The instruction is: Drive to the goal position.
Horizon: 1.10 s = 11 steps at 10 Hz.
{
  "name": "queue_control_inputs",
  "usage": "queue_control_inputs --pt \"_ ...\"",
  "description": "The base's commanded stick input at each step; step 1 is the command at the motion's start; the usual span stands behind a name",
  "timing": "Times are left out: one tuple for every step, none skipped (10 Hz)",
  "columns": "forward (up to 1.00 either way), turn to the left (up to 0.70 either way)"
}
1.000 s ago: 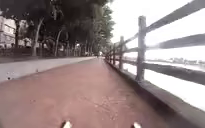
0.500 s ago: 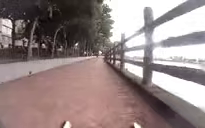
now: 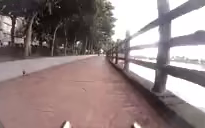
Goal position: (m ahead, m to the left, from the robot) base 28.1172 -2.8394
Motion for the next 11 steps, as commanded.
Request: queue_control_inputs --pt "0.70 0.00" --pt "0.70 0.00" --pt "0.70 0.00" --pt "0.70 0.00" --pt "0.70 0.00" --pt "0.70 0.00" --pt "0.70 0.00" --pt "0.70 0.00" --pt "0.70 0.00" --pt "0.70 0.00" --pt "0.70 0.00"
